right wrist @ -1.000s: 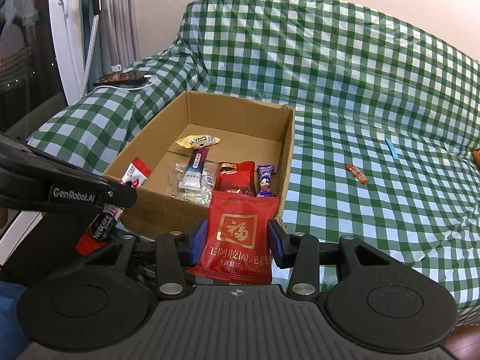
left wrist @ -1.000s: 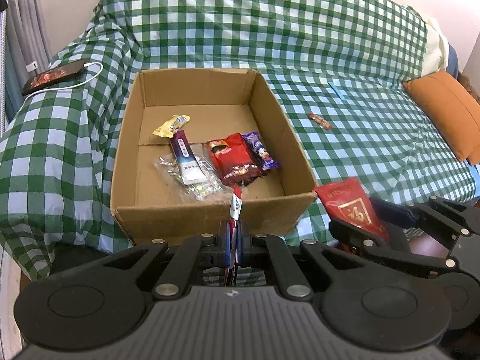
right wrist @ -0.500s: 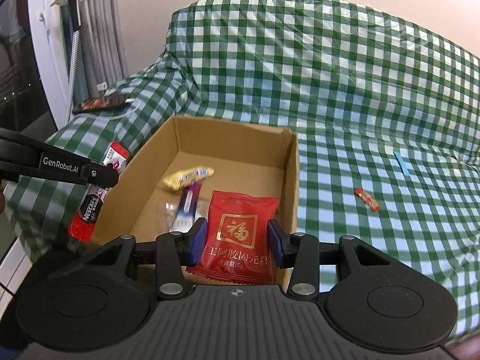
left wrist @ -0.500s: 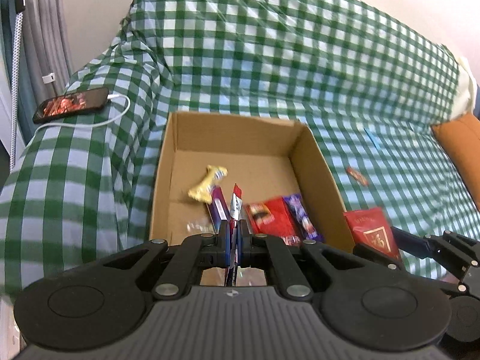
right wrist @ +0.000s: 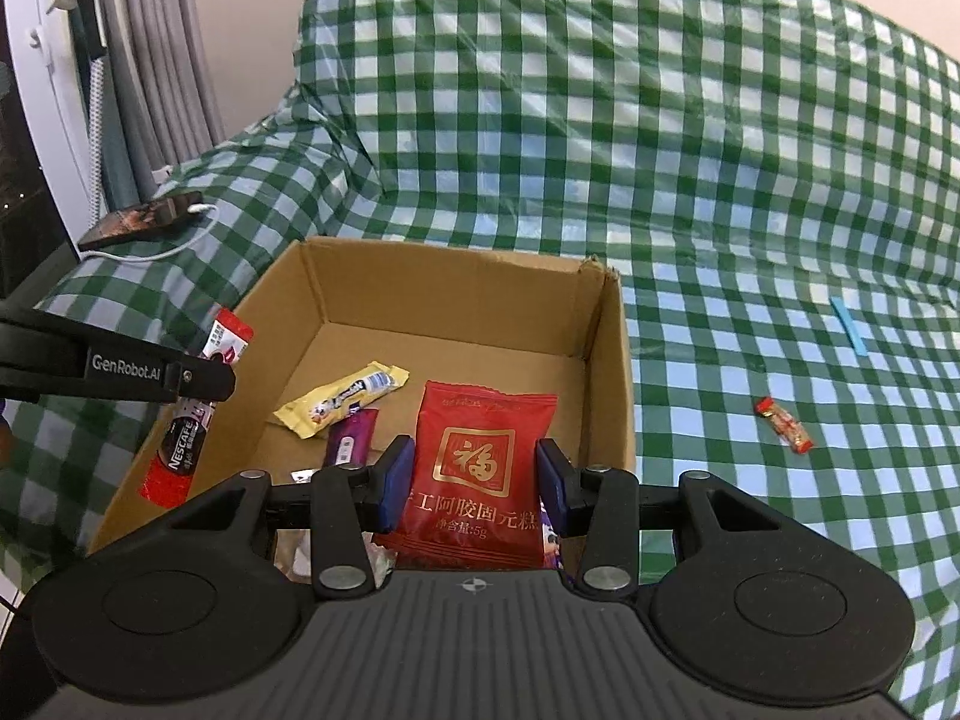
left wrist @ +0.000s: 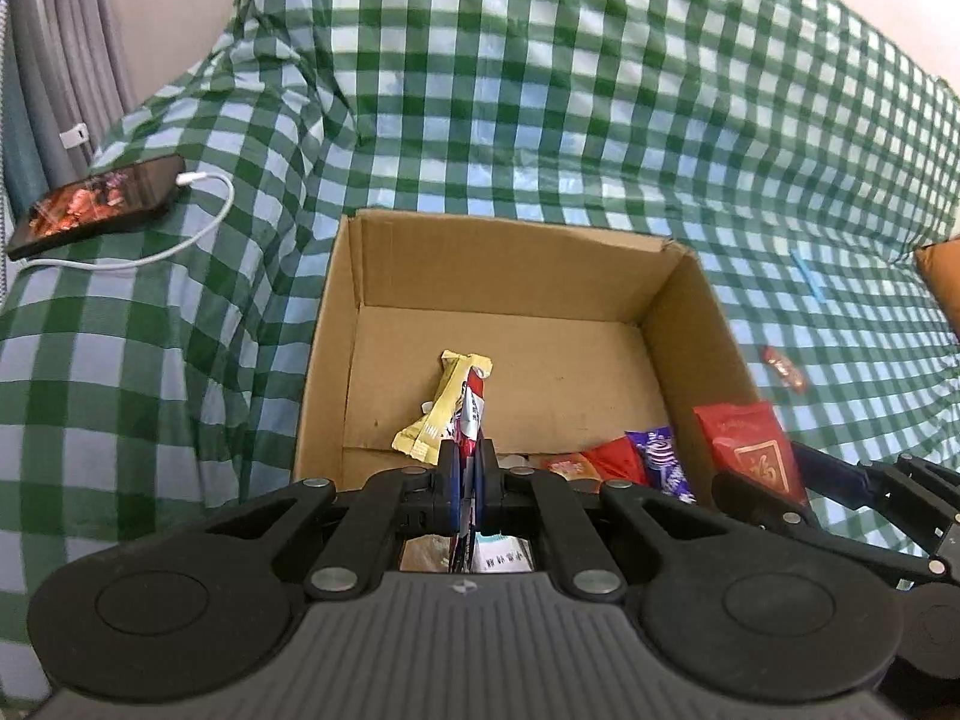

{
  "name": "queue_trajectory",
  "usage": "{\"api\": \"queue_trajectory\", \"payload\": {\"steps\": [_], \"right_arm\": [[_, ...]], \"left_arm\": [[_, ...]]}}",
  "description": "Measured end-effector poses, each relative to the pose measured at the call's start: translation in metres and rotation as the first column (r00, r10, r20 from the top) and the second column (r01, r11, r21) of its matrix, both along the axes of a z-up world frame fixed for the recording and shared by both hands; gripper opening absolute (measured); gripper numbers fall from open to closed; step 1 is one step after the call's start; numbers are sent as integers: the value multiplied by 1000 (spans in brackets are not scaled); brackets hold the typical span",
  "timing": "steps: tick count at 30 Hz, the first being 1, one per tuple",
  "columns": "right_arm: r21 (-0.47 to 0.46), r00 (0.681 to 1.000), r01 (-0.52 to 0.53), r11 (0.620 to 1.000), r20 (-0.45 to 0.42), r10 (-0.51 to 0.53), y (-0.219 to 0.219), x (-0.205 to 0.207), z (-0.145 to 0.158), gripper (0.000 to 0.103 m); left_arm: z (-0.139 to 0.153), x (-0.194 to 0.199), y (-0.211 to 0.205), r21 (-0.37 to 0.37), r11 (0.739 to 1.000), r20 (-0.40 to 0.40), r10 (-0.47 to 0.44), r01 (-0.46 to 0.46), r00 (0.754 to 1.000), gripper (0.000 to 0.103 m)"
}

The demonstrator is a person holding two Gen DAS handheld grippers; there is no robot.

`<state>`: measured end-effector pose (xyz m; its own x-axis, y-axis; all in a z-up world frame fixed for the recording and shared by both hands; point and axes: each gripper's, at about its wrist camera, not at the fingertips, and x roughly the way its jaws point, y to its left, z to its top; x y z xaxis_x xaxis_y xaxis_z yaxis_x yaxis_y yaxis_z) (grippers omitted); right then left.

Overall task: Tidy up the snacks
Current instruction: 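Open both tools to drop the candy stick and red packet into the box, then lift both tools away from the box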

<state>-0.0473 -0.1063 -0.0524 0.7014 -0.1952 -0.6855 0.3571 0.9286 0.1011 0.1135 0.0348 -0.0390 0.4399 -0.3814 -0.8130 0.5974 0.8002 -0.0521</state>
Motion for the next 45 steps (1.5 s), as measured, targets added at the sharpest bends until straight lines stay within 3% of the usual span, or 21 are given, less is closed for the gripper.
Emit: {"api": "queue_trajectory", "payload": {"steps": [10, 12, 13, 15, 16, 18, 25, 28, 38, 45], "right_arm": [[26, 1000, 2, 1000, -19, -2, -31, 31, -27, 46], [31, 1000, -6, 999, -6, 6, -36, 39, -29, 46], [37, 1000, -6, 999, 3, 6, -39, 42, -29, 48], [46, 1000, -17, 999, 10, 17, -44, 47, -29, 54], [51, 1000, -17, 999, 11, 17, -45, 49, -29, 72], [58, 1000, 3, 998, 17, -4, -46, 47, -25, 90], [90, 1000, 3, 996, -21, -1, -29, 5, -23, 90], [75, 1000, -4, 997, -26, 6, 13, -23, -6, 92], [-23, 999, -53, 998, 6, 53, 95, -97, 33, 98], [-88, 996, -39, 995, 82, 46, 118, -134, 53, 100]], "left_arm": [[-32, 30, -21, 64, 998, -6, 12, -11, 1000, 5], [-33, 34, -24, 71, 997, 19, 15, -16, 1000, 11], [-32, 35, -25, 71, 997, 35, 10, -13, 999, 21], [-28, 35, -26, 77, 997, 64, 10, -15, 998, 101], [-23, 33, -24, 71, 997, 93, 34, -40, 995, 101], [-15, 24, -13, 43, 995, 148, 88, -95, 985, 103], [-7, -14, 28, 78, 989, 19, 124, -125, 992, 103], [4, -47, 48, 62, 988, 0, 144, -144, 990, 103], [34, -137, 83, 47, 991, 85, 124, -128, 989, 103], [50, -181, 93, 32, 994, 150, 102, -108, 983, 103]]}}
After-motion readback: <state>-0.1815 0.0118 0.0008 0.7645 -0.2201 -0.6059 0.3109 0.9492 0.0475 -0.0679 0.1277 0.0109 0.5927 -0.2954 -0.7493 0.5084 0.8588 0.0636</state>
